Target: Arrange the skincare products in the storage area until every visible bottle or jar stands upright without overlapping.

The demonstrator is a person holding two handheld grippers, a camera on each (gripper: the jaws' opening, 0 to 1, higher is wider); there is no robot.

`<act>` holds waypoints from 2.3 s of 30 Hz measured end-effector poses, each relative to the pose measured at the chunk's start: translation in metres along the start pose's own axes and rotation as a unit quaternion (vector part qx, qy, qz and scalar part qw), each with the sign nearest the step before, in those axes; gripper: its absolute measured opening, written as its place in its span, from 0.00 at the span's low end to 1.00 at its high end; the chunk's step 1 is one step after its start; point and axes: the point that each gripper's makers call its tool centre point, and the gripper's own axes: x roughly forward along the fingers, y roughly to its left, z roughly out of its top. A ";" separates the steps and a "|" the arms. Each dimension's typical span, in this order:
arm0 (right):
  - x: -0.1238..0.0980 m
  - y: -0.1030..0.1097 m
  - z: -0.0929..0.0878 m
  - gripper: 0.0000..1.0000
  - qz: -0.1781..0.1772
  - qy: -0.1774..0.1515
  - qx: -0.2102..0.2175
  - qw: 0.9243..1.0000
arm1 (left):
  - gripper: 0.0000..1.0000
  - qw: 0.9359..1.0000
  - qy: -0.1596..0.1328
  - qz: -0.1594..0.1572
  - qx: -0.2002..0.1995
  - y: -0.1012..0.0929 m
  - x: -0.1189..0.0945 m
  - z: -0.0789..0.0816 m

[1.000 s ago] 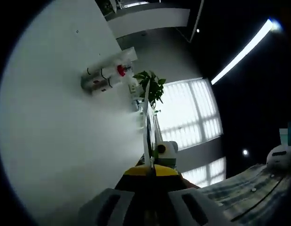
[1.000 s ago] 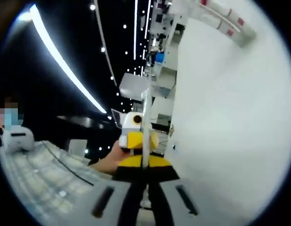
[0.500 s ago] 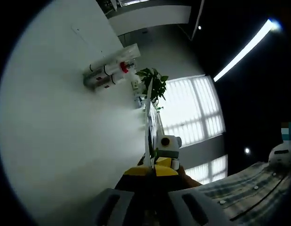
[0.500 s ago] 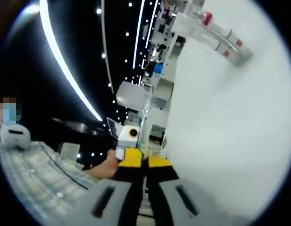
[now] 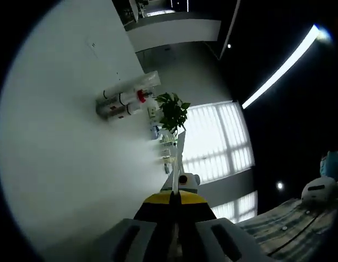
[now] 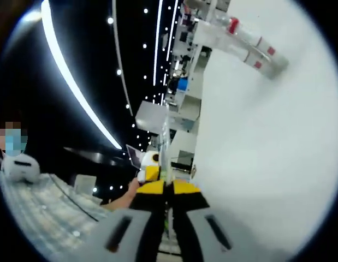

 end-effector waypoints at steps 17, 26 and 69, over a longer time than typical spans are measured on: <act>-0.013 0.010 0.021 0.00 0.030 -0.057 0.041 0.997 | 0.03 1.000 0.008 -0.012 -0.003 0.003 0.015 -0.036; -0.011 -0.009 0.013 0.08 -0.049 -0.034 -0.074 0.995 | 0.01 1.000 0.011 0.016 0.008 0.011 0.013 -0.037; -0.120 -0.060 0.036 0.75 -0.310 -0.002 -0.323 0.894 | 0.01 0.983 -0.078 0.163 0.017 0.098 0.028 0.087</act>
